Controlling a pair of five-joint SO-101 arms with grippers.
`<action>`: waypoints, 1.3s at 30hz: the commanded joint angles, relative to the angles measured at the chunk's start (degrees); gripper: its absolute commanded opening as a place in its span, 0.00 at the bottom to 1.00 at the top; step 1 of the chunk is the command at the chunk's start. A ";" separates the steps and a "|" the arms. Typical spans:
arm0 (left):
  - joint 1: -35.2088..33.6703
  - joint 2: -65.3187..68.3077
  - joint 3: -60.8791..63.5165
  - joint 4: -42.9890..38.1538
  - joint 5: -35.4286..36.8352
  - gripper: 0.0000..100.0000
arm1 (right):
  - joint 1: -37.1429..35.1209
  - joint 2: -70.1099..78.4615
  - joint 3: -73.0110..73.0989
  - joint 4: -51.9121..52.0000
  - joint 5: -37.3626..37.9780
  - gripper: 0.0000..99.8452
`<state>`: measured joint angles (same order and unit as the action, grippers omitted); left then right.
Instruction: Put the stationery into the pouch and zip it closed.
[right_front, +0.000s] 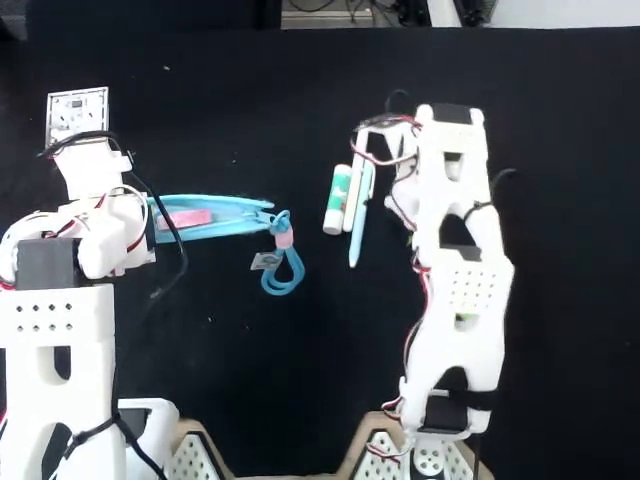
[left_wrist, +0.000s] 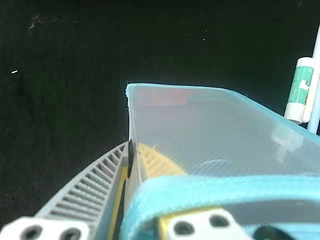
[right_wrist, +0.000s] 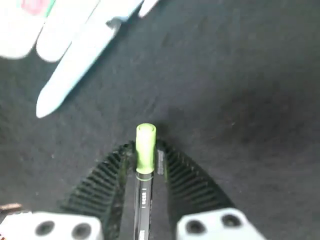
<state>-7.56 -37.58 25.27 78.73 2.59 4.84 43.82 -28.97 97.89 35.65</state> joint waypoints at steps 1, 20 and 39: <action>1.27 0.44 2.77 0.00 0.18 0.03 | 0.70 -6.90 6.55 -3.43 4.92 0.01; 1.27 0.44 2.59 0.00 0.18 0.03 | -0.35 -20.44 27.03 -17.23 16.79 0.01; 1.27 0.44 2.51 0.00 0.18 0.03 | -0.70 -24.40 35.30 -17.67 16.70 0.17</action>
<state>-7.56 -37.58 25.27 78.73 2.59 4.48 21.58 9.89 76.26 51.74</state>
